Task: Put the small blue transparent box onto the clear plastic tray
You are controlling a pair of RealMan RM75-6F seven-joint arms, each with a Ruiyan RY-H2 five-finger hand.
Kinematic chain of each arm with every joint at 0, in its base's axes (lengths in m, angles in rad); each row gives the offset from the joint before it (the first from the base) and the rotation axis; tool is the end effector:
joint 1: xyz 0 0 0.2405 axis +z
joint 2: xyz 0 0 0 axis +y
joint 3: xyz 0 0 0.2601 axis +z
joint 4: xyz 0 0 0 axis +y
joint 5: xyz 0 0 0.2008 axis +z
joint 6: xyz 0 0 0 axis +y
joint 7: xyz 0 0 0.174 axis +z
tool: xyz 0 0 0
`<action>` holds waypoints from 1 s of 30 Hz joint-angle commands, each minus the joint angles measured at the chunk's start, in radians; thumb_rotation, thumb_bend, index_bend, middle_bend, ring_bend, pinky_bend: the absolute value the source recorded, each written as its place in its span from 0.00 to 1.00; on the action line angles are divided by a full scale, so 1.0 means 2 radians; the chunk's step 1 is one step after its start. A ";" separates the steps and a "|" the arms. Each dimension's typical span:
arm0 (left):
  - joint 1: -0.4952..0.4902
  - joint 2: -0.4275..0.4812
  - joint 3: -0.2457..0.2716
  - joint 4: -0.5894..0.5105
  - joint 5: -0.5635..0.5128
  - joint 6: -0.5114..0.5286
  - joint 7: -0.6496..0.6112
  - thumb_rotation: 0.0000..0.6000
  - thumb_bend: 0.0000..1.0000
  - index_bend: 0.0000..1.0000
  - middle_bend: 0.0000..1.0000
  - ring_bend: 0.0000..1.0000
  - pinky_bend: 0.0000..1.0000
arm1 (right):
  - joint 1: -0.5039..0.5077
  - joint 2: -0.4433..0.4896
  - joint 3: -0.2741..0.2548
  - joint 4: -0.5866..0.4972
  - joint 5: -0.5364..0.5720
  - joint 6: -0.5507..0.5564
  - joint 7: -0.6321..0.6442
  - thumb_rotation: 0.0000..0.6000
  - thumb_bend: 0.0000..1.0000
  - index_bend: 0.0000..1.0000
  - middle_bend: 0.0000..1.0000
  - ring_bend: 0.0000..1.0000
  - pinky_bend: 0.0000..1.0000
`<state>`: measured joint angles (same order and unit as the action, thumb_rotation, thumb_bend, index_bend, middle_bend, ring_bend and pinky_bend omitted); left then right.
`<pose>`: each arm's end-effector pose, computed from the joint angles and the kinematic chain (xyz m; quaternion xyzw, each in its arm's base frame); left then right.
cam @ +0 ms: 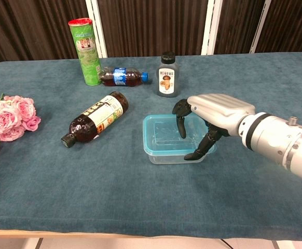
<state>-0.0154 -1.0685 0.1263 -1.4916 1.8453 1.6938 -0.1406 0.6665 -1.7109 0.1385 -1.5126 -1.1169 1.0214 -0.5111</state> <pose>-0.2946 0.1464 0.1730 -0.6784 -0.3398 -0.4289 0.4903 -0.1308 -0.3214 -0.0709 0.7573 -0.3838 0.3565 0.3901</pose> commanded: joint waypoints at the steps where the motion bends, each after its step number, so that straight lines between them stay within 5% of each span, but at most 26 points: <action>1: 0.000 0.000 0.000 0.000 0.000 -0.001 0.000 1.00 0.43 0.00 0.02 0.02 0.10 | 0.002 0.005 0.000 -0.006 0.001 -0.002 -0.001 1.00 0.30 0.45 0.36 0.15 0.27; 11: 0.001 0.000 -0.001 -0.001 -0.001 0.001 0.000 1.00 0.43 0.00 0.02 0.02 0.10 | 0.004 0.015 -0.003 -0.018 0.006 -0.006 -0.004 1.00 0.30 0.33 0.26 0.09 0.21; 30: 0.003 0.001 0.001 0.000 0.007 0.008 0.000 1.00 0.43 0.00 0.02 0.02 0.10 | 0.002 0.054 -0.010 -0.055 -0.015 0.002 0.007 1.00 0.30 0.29 0.19 0.02 0.14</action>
<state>-0.0097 -1.0674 0.1279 -1.4913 1.8582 1.7092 -0.1401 0.6714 -1.6096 0.1205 -1.6172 -1.1428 1.0231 -0.5001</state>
